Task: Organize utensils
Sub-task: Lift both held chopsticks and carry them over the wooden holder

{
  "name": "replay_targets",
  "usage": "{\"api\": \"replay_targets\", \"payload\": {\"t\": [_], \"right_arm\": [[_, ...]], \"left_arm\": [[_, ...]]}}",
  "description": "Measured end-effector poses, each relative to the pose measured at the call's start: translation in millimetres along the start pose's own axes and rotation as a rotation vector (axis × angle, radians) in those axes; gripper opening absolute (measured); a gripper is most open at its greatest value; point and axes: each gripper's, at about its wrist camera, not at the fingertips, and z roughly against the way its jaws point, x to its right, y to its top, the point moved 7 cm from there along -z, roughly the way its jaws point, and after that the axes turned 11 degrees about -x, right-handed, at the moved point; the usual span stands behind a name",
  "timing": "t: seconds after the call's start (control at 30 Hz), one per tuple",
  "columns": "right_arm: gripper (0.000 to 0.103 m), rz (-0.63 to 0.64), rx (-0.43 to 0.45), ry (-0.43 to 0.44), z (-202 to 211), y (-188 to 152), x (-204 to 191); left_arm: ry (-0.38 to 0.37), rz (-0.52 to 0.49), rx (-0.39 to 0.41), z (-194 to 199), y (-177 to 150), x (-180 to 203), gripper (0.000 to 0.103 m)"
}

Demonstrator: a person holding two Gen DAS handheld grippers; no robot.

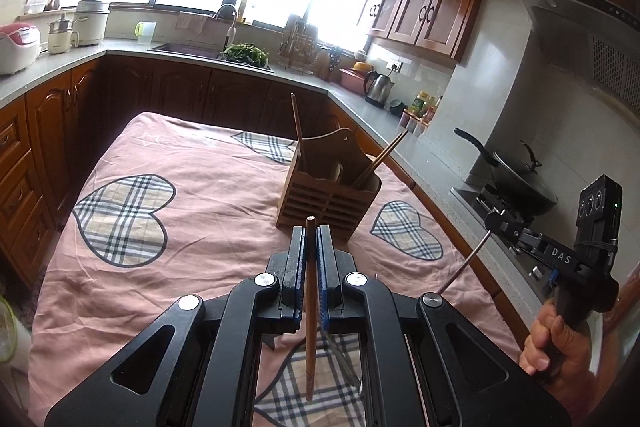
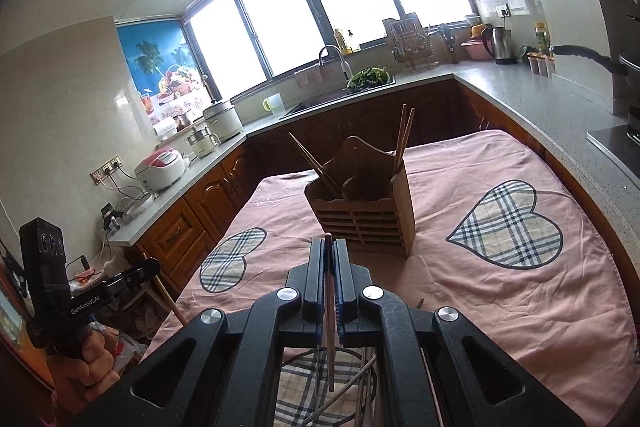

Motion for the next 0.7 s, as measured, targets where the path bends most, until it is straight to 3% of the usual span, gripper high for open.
{"api": "replay_targets", "payload": {"t": [0.37, 0.7], "right_arm": [[0.004, 0.019, 0.075, -0.017, 3, 21, -1], [0.004, 0.044, 0.181, -0.019, 0, 61, -1]], "left_arm": [[-0.034, 0.056, 0.110, 0, 30, -8, 0.004], [-0.028, 0.042, 0.292, 5, 92, -2, 0.005]]}}
